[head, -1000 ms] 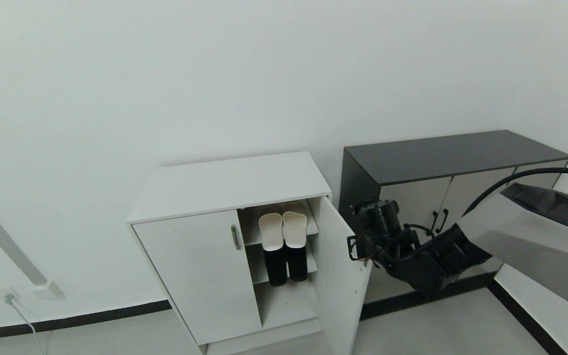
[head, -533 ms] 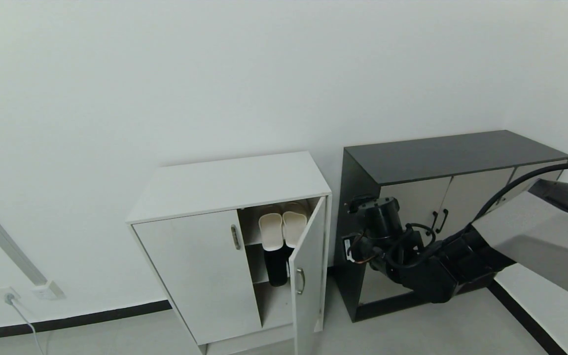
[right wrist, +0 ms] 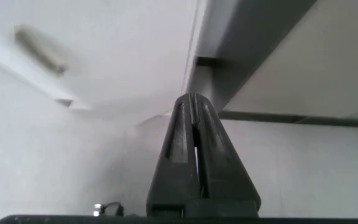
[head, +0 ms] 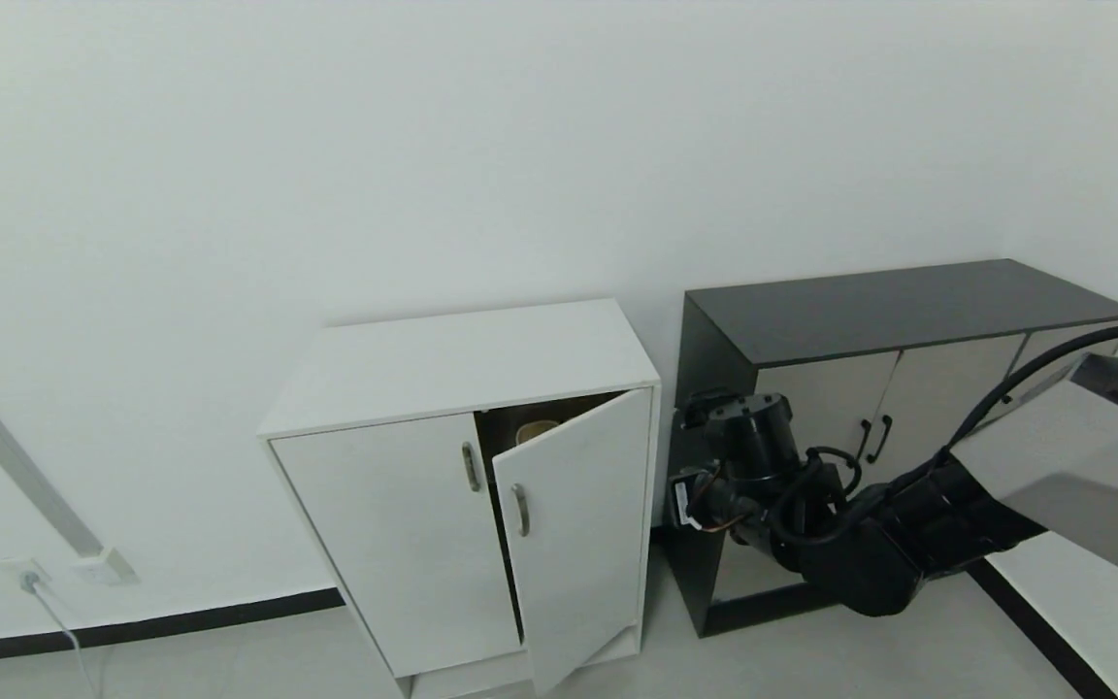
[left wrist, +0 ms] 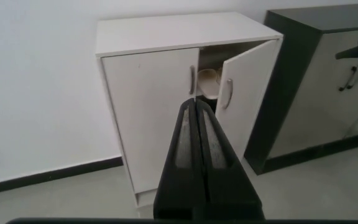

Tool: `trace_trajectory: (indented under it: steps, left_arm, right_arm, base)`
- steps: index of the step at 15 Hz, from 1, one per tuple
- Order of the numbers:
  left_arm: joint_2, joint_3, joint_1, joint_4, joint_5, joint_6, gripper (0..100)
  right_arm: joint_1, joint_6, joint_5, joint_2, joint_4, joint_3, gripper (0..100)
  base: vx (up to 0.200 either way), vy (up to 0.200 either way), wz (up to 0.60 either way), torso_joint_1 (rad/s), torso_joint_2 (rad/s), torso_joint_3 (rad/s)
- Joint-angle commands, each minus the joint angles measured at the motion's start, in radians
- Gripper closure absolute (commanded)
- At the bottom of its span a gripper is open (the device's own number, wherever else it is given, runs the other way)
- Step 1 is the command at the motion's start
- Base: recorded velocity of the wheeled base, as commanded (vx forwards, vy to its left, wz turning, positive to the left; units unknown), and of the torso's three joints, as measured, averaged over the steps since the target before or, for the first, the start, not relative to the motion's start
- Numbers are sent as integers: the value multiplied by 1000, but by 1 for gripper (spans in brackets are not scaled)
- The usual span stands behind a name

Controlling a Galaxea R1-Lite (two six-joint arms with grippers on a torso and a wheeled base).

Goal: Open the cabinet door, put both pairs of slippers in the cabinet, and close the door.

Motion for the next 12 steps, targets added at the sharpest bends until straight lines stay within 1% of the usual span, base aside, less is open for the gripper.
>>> trace_trajectory:
  steps: [1,4,5,6,9,10,11,12]
  left_arm:
    - [0,0,0,-1,0,-1,100]
    - [1,0,0,-1,0,-1,100]
    - [1,0,0,-1,0,-1,100]
    - [1,0,0,-1,0,-1,100]
    - [1,0,0,-1,0,-1,100]
    - [1,0,0,-1,0,-1,100]
    - [0,0,0,-1,0,-1,100]
    - [1,0,1,-1,0,-1,100]
  right_arm:
    - [4,-4,21,-9,-27,29,100]
    - [4,-9,34,-10,-39,47,100]
    - [4,-10,74,-10,-66,72,100]
    - [4,-18,90,-9,-96,87,100]
    - [4,-59,126,-4,-157,150,100]
    - [4,-59,126,-4,-157,150,100]
    - [4,-81,203,-6,-227,227,100]
    - [4,-98,237,-6,-269,271,100]
  base:
    - [0,0,600,2,2,7]
    - [0,0,600,5,2,2]
    - [0,0,0,0,0,0]
    - [0,0,0,0,0,0]
    - [0,0,0,0,0,0]
    - [0,0,0,0,0,0]
    - [0,0,0,0,0,0]
    - [0,0,0,0,0,0]
